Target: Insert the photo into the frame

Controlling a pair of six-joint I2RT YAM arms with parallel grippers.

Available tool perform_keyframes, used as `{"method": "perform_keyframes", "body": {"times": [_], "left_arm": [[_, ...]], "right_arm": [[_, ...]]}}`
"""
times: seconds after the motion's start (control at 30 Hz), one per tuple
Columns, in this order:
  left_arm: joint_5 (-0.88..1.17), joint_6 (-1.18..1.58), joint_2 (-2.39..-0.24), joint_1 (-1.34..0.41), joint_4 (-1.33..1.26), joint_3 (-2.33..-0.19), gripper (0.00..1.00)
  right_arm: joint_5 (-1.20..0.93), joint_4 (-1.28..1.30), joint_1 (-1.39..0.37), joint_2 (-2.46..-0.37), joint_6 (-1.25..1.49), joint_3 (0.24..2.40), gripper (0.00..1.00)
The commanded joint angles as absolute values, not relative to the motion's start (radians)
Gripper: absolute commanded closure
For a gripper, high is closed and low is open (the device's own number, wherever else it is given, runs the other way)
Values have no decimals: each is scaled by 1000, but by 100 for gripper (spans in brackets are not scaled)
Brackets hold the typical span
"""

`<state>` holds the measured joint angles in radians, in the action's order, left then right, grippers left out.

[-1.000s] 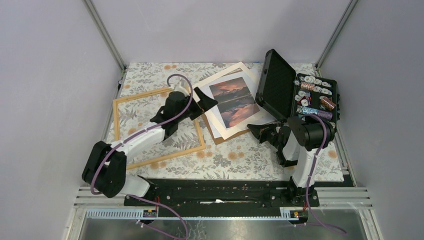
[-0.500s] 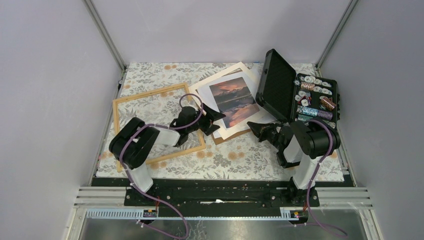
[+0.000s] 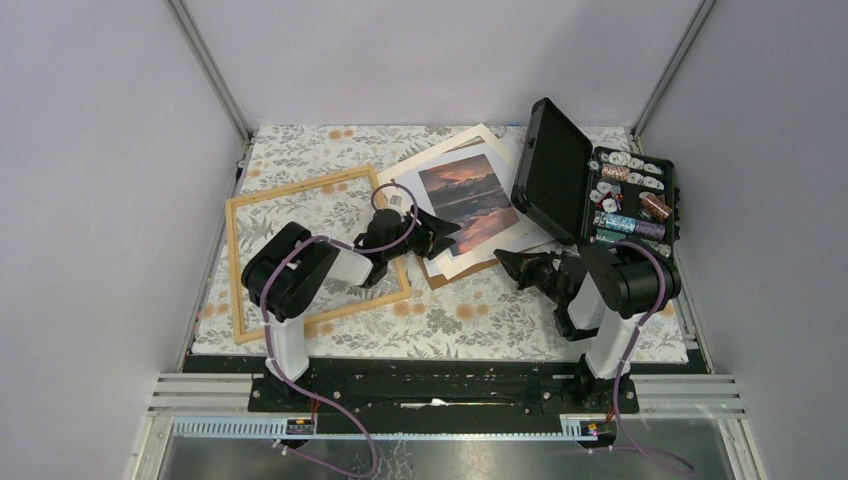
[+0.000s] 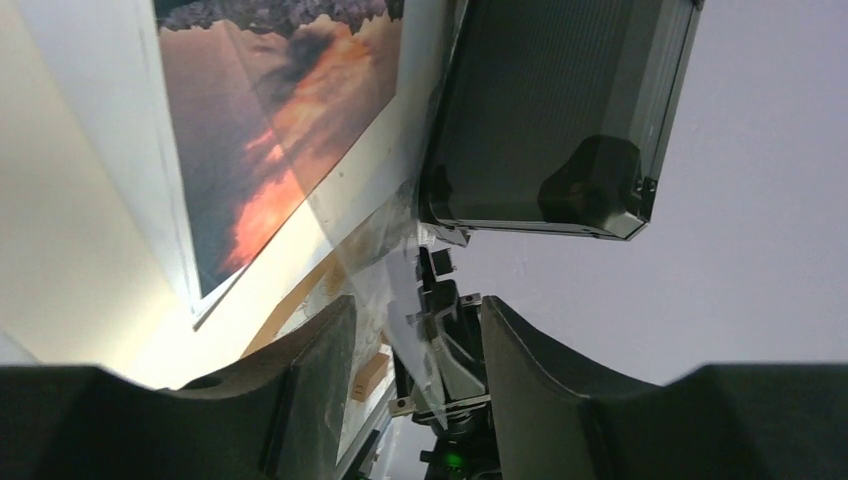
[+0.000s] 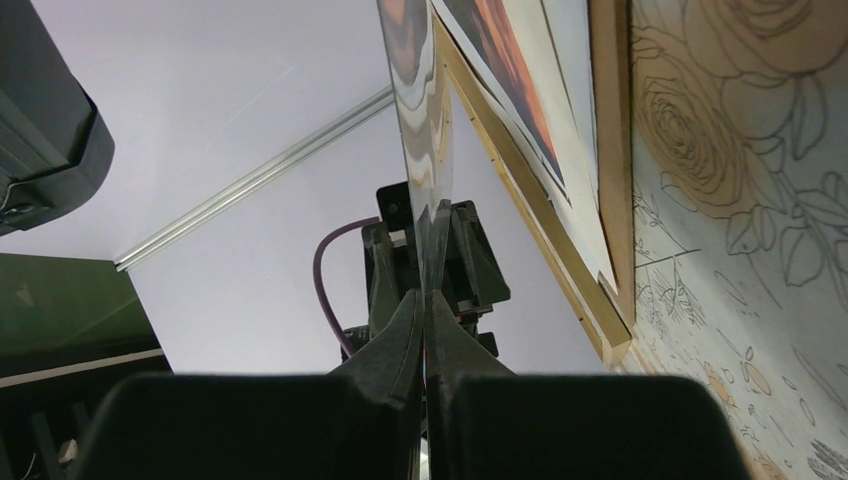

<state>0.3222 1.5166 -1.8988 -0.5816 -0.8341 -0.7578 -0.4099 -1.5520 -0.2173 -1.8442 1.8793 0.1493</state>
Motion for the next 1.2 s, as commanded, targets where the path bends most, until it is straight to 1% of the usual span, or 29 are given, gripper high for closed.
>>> {"method": "perform_keyframes", "body": {"times": [0.0,0.13,0.17,0.3,0.43,0.53,0.57,0.6,0.67,0.77,0.83,0.87,0.93,1.03,1.17], "left_arm": [[312,1534,-1917,-593,-906,-801,49],[314,1529,-1918,-594,-894,-813,54],[316,1520,-1914,-594,-882,-821,57],[315,1452,-1889,-594,-780,-857,74],[294,1343,-1843,-594,-620,-896,82],[285,1285,-1817,-595,-540,-921,92],[284,1272,-1811,-595,-522,-925,100],[282,1264,-1804,-595,-507,-930,100],[276,1230,-1787,-595,-456,-945,100],[251,1131,-1741,-595,-325,-984,100],[227,1046,-1703,-594,-204,-1015,100],[212,995,-1677,-592,-139,-1038,100],[191,901,-1634,-578,-21,-1065,100],[167,771,-1574,-532,169,-1103,100],[128,621,-1497,-439,415,-1114,100]], "right_arm": [[-406,-1680,-233,-1815,1877,133,100],[-410,-1680,-233,-1809,1879,131,100],[-411,-1680,-233,-1808,1880,132,100],[-417,-1680,-233,-1803,1883,123,100],[-425,-1680,-233,-1800,1870,116,93],[-434,-1679,-233,-1812,1860,114,84],[-439,-1680,-233,-1818,1858,116,80],[-446,-1679,-233,-1824,1854,117,75],[-463,-1679,-233,-1832,1839,115,62],[-516,-1669,-233,-1848,1784,104,37],[-566,-1652,-232,-1875,1742,100,11],[-592,-1648,-231,-1890,1708,100,4],[-626,-1667,-231,-1925,1661,88,1],[-673,-1662,-232,-1942,1585,84,1],[-716,-1591,-233,-1898,1479,78,0]]}}
